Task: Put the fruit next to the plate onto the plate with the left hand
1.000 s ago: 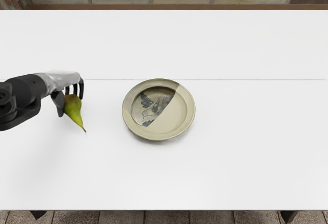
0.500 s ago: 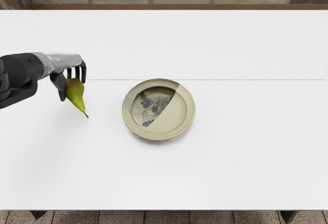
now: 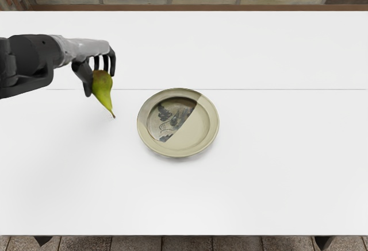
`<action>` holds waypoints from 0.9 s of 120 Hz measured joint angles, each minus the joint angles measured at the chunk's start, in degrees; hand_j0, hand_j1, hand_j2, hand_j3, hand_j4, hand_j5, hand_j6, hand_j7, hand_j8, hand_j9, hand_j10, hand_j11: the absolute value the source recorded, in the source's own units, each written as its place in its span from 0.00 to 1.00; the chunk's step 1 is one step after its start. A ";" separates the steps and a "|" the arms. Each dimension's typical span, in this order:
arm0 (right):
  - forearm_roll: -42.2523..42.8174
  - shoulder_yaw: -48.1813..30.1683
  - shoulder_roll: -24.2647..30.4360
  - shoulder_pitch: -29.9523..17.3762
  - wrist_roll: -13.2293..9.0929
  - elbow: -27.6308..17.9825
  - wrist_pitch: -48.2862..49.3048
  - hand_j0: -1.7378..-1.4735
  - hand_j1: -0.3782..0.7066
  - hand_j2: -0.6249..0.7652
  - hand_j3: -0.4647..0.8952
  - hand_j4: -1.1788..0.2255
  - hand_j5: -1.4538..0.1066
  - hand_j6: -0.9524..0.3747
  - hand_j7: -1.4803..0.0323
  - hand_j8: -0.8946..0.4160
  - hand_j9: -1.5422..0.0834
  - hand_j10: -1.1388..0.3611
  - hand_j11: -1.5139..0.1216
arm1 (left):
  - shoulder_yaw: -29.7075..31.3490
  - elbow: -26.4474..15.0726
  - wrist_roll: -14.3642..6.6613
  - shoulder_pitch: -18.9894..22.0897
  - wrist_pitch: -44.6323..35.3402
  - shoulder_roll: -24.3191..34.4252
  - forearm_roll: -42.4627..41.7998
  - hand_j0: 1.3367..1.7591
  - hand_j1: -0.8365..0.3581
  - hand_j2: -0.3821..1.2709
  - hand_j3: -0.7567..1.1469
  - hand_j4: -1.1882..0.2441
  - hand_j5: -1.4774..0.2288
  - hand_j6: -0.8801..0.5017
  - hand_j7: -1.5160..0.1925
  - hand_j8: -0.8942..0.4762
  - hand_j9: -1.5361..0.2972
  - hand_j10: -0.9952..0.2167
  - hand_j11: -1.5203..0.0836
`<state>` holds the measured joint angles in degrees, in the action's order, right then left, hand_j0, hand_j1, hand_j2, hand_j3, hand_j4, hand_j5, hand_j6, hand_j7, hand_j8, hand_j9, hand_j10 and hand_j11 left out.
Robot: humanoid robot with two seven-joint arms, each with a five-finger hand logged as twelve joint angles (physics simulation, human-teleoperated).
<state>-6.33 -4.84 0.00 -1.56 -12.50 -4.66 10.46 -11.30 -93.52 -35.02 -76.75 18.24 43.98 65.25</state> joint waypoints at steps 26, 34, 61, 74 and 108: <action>0.00 0.00 0.00 0.01 0.00 0.00 0.00 0.30 0.03 0.45 0.34 0.84 0.93 0.72 0.98 0.68 0.95 0.76 0.93 | 0.00 0.00 0.00 -2.28 0.66 -2.14 -3.00 0.75 0.40 0.66 0.40 0.43 0.26 0.32 0.30 0.25 0.30 0.21 0.33; 0.00 0.00 0.00 0.00 0.00 0.00 0.00 0.30 0.03 0.45 0.34 0.84 0.93 0.72 0.98 0.68 0.95 0.76 0.93 | 0.00 0.04 0.00 -3.05 0.77 -2.80 -3.90 0.75 0.39 0.66 0.40 0.44 0.25 0.33 0.30 0.25 0.30 0.21 0.33; 0.00 -0.05 0.00 0.01 0.02 0.00 0.00 0.30 0.03 0.45 0.34 0.84 0.93 0.72 0.98 0.68 0.95 0.76 0.93 | -0.01 0.19 -0.02 -3.74 0.94 -5.31 -4.89 0.75 0.39 0.66 0.40 0.45 0.24 0.33 0.29 0.26 0.29 0.20 0.32; 0.00 -0.08 0.00 0.00 0.01 0.00 0.00 0.30 0.03 0.45 0.34 0.84 0.93 0.72 0.98 0.68 0.95 0.76 0.93 | -0.05 0.30 -0.02 -4.19 0.96 -7.18 -5.27 0.75 0.39 0.66 0.40 0.45 0.23 0.34 0.29 0.26 0.29 0.19 0.32; 0.00 -0.08 0.00 0.01 0.01 0.00 0.00 0.30 0.03 0.45 0.34 0.84 0.93 0.72 0.98 0.68 0.95 0.76 0.93 | -1.01 1.06 -0.02 -4.28 1.00 -11.97 -5.70 0.75 0.39 0.66 0.40 0.46 0.22 0.35 0.28 0.27 0.28 0.19 0.31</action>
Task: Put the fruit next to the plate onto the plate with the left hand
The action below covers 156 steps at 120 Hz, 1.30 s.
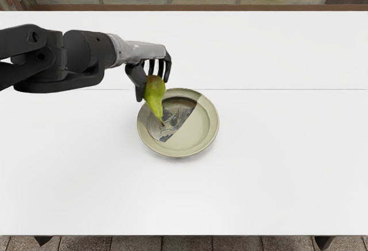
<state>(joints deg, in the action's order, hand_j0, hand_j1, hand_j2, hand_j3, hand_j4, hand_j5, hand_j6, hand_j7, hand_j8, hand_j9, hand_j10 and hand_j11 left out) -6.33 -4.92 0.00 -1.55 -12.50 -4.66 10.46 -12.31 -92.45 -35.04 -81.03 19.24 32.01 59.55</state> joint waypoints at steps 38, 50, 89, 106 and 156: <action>0.00 0.02 0.00 0.00 0.00 0.00 0.00 0.30 0.03 0.45 0.34 0.84 0.93 0.72 0.98 0.68 0.95 0.76 0.93 | -0.49 1.47 -0.01 -0.09 0.09 -3.93 -0.96 0.75 0.39 0.66 0.40 0.47 0.20 0.36 0.26 0.28 0.27 0.17 0.30; 0.00 0.01 0.00 0.00 0.00 0.00 0.00 0.30 0.03 0.45 0.34 0.84 0.93 0.72 0.98 0.68 0.95 0.76 0.93 | -0.51 2.51 -0.01 0.16 0.10 -6.45 -1.07 0.74 0.39 0.66 0.40 0.48 0.19 0.37 0.25 0.28 0.26 0.17 0.29; 0.00 -0.01 0.00 -0.01 -0.01 0.00 0.00 0.30 0.03 0.45 0.34 0.84 0.93 0.72 0.98 0.68 0.95 0.76 0.93 | -0.25 7.53 -0.01 0.50 0.08 -9.85 -1.02 0.74 0.39 0.66 0.40 0.49 0.18 0.37 0.24 0.29 0.25 0.16 0.28; 0.00 -0.01 0.00 -0.01 -0.01 0.00 0.00 0.30 0.03 0.45 0.34 0.84 0.93 0.72 0.98 0.68 0.95 0.76 0.93 | 0.02 9.64 -0.02 1.40 0.17 -11.34 -0.93 0.74 0.38 0.67 0.40 0.48 0.18 0.37 0.24 0.29 0.25 0.15 0.28; 0.00 0.02 0.00 0.00 -0.01 0.00 0.00 0.30 0.03 0.45 0.34 0.84 0.93 0.72 0.98 0.68 0.95 0.76 0.93 | -4.38 10.22 0.04 4.39 -1.06 -11.58 -5.26 0.76 0.70 0.35 0.40 0.63 0.60 0.45 0.63 0.45 0.60 0.54 0.67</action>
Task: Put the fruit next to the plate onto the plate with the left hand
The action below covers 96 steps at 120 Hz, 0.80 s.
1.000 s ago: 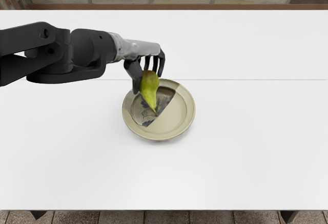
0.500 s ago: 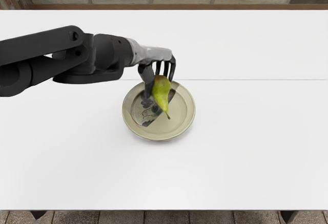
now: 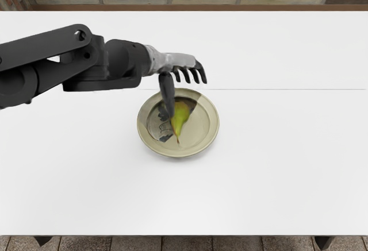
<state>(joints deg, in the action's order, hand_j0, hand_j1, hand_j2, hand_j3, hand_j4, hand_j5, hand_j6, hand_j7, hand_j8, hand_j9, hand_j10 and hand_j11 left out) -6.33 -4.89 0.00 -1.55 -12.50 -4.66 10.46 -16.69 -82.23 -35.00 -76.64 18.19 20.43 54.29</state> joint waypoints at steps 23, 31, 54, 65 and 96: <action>0.00 -0.03 0.00 0.00 0.00 0.00 0.00 0.30 0.03 0.45 0.34 0.84 0.93 0.72 0.98 0.68 0.95 0.76 0.93 | -1.17 -0.79 0.00 -0.09 -0.06 0.13 -1.57 0.76 0.82 0.28 0.40 0.71 0.72 0.53 0.74 0.53 0.71 0.67 0.80; 0.00 -0.01 0.00 0.01 0.00 0.00 0.00 0.30 0.03 0.45 0.34 0.84 0.93 0.72 0.98 0.68 0.95 0.76 0.93 | -1.45 -1.26 0.00 -0.01 -0.02 0.13 -2.23 0.76 0.85 0.27 0.40 0.73 0.74 0.54 0.77 0.55 0.73 0.69 0.82; 0.00 0.03 0.00 -0.01 -0.01 0.00 0.00 0.30 0.03 0.45 0.34 0.84 0.93 0.72 0.98 0.68 0.95 0.76 0.93 | -3.24 -4.00 0.00 0.00 0.39 4.29 -11.52 0.76 0.89 0.25 0.40 0.76 0.78 0.57 0.81 0.58 0.76 0.73 0.86; 0.00 0.04 0.00 0.03 0.01 0.00 0.00 0.30 0.03 0.45 0.34 0.84 0.93 0.72 0.98 0.68 0.95 0.76 0.93 | -4.06 -5.98 0.00 0.00 0.95 8.51 -19.50 0.76 0.90 0.25 0.40 0.76 0.79 0.57 0.81 0.58 0.77 0.74 0.87; 0.00 0.02 0.00 0.05 0.01 0.00 0.00 0.30 0.03 0.45 0.34 0.84 0.93 0.72 0.98 0.68 0.95 0.76 0.93 | -5.49 -7.94 0.00 0.94 4.51 14.59 -37.29 0.76 0.90 0.24 0.40 0.77 0.80 0.57 0.82 0.59 0.77 0.75 0.87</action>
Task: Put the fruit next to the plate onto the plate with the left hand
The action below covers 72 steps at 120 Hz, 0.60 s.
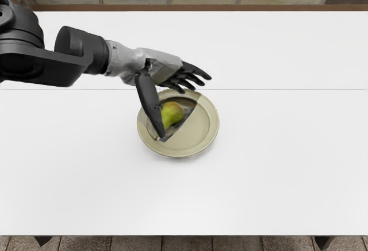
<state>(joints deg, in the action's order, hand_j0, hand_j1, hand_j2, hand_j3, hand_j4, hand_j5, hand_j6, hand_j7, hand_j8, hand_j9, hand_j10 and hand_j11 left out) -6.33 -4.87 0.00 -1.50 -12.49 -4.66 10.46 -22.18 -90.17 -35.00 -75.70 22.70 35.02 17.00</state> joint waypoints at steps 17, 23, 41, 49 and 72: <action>0.00 0.01 0.00 0.01 -0.02 0.00 0.00 0.30 0.03 0.45 0.34 0.84 0.93 0.72 0.98 0.68 0.95 0.76 0.93 | -0.59 -0.66 0.00 2.25 2.09 1.79 -8.33 0.76 0.90 0.24 0.40 0.76 0.79 0.57 0.82 0.58 0.77 0.74 0.87; 0.00 0.02 0.00 0.01 -0.01 0.00 0.00 0.30 0.03 0.45 0.34 0.84 0.93 0.72 0.98 0.68 0.95 0.76 0.93 | -1.90 -0.74 0.00 5.33 3.39 2.73 -10.95 0.76 0.90 0.24 0.40 0.76 0.79 0.57 0.82 0.58 0.77 0.74 0.87; 0.00 0.03 0.00 0.01 -0.02 -0.01 0.00 0.30 0.03 0.45 0.34 0.84 0.93 0.72 0.98 0.68 0.95 0.76 0.93 | -6.42 -0.85 0.00 10.44 6.71 5.75 -17.55 0.76 0.90 0.24 0.40 0.77 0.80 0.57 0.82 0.59 0.77 0.75 0.88; 0.00 0.03 0.00 0.04 -0.02 -0.01 0.00 0.30 0.03 0.45 0.34 0.84 0.93 0.72 0.98 0.68 0.95 0.76 0.93 | -7.16 -0.87 0.00 11.59 7.22 8.21 -19.81 0.76 0.91 0.24 0.40 0.77 0.80 0.57 0.82 0.59 0.78 0.75 0.88; 0.00 0.03 0.00 0.04 0.00 -0.03 0.00 0.30 0.03 0.45 0.34 0.84 0.93 0.72 0.98 0.68 0.95 0.76 0.93 | -8.30 -0.82 0.00 13.74 8.22 15.27 -27.54 0.76 0.91 0.24 0.40 0.77 0.80 0.58 0.82 0.59 0.78 0.75 0.88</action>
<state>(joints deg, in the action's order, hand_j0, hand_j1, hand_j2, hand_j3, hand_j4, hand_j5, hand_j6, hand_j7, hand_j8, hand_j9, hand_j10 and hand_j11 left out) -6.33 -4.84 0.00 -1.46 -12.49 -4.68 10.46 -30.48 -90.98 -35.00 -61.96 30.91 50.29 -10.53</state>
